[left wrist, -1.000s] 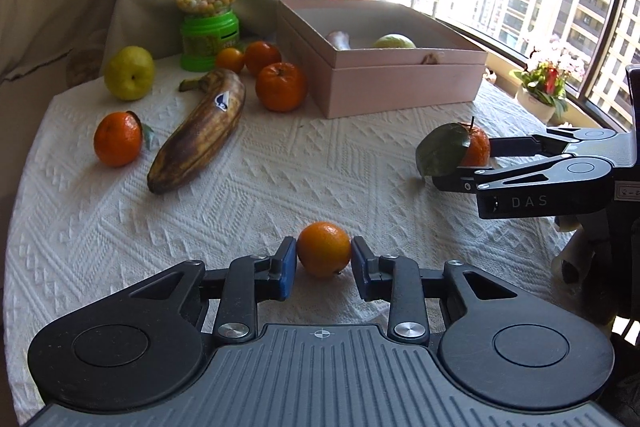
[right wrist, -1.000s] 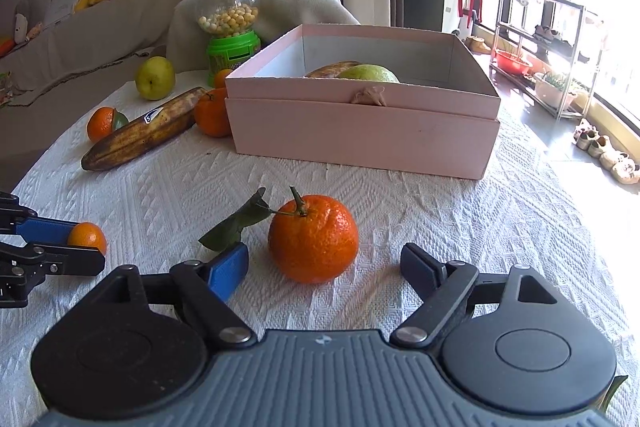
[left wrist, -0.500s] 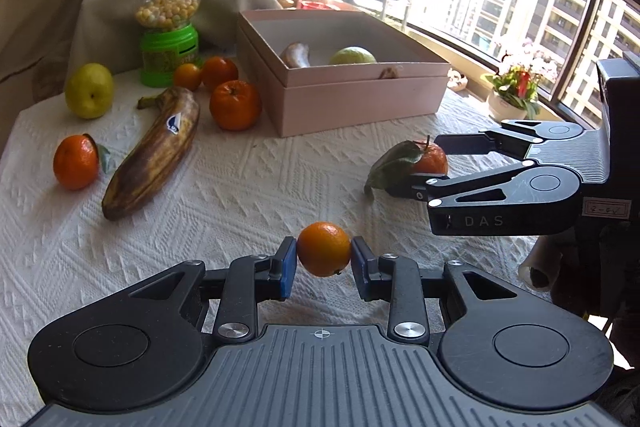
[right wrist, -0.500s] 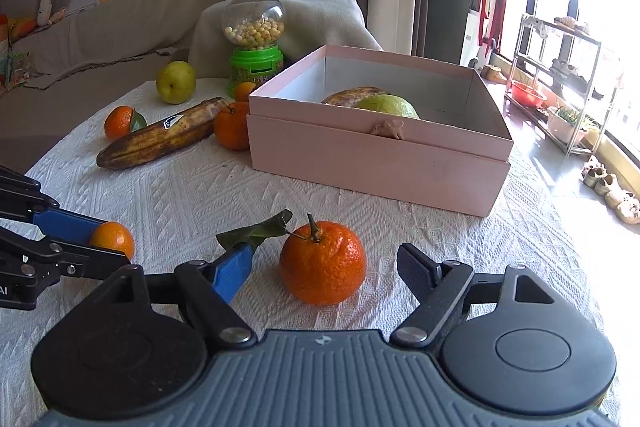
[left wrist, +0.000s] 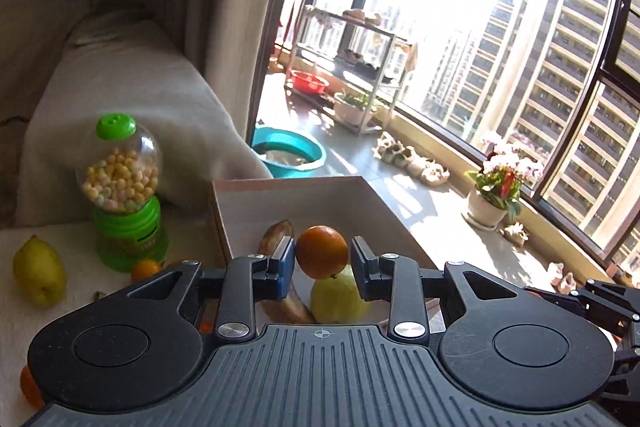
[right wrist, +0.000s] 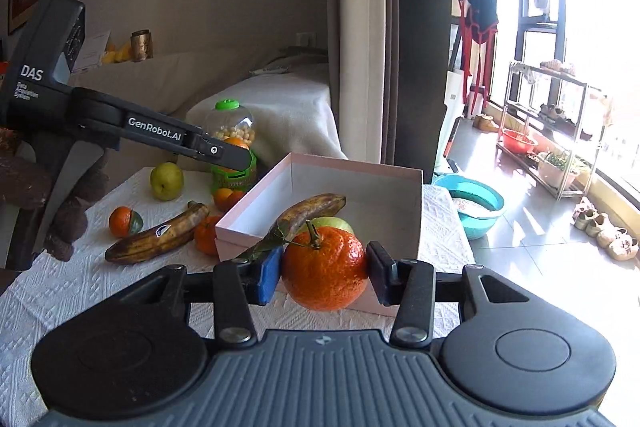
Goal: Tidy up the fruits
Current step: 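Carry the orange and tangerine into the pink box and release them, then reach the right gripper to the yellow pear beside the gumball machine and grasp it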
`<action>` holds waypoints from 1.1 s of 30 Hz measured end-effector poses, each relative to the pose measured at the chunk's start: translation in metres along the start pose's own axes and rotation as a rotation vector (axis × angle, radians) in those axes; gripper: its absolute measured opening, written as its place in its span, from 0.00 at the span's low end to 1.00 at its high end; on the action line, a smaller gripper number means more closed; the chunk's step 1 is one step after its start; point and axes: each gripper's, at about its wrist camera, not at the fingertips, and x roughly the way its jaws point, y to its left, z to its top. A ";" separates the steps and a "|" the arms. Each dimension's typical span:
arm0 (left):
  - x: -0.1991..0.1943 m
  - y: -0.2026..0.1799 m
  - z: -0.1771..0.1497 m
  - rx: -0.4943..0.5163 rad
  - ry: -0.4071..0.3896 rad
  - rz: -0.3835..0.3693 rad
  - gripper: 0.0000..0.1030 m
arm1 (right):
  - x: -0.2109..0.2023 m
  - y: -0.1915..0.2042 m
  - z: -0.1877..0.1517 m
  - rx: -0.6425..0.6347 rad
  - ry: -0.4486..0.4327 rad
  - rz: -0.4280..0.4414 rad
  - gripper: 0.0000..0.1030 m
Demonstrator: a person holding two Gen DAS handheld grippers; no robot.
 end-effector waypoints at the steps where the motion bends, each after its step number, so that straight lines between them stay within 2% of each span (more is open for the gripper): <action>1: 0.001 0.004 0.001 -0.014 0.000 -0.012 0.34 | -0.001 -0.004 0.003 0.010 0.000 -0.013 0.44; 4: -0.008 0.018 -0.008 -0.048 -0.030 -0.003 0.34 | 0.004 -0.014 0.013 0.053 0.010 -0.015 0.44; 9: -0.032 0.053 -0.048 -0.093 -0.045 0.080 0.34 | 0.033 -0.011 0.039 0.071 0.017 0.027 0.44; 12: -0.044 0.069 -0.069 -0.113 -0.064 0.117 0.34 | 0.079 -0.004 0.066 0.099 0.059 0.067 0.44; 14: -0.051 0.075 -0.078 -0.117 -0.087 0.124 0.34 | 0.124 0.001 0.083 0.156 0.117 0.073 0.44; 18: -0.068 0.093 -0.086 -0.108 -0.133 0.158 0.34 | 0.203 0.006 0.099 0.262 0.197 0.083 0.44; 20: -0.076 0.109 -0.086 -0.122 -0.152 0.190 0.34 | 0.227 0.010 0.103 0.276 0.241 0.073 0.47; 22: -0.084 0.127 -0.089 -0.159 -0.193 0.230 0.34 | 0.237 0.020 0.104 0.252 0.255 0.052 0.49; 26: -0.089 0.161 -0.101 -0.271 -0.276 0.319 0.34 | 0.223 0.051 0.102 0.156 0.235 0.055 0.59; 29: -0.087 0.183 -0.108 -0.356 -0.274 0.356 0.34 | 0.219 0.089 0.102 0.071 0.262 0.139 0.69; 33: -0.093 0.200 -0.118 -0.406 -0.268 0.389 0.34 | 0.237 0.150 0.101 0.033 0.332 0.283 0.73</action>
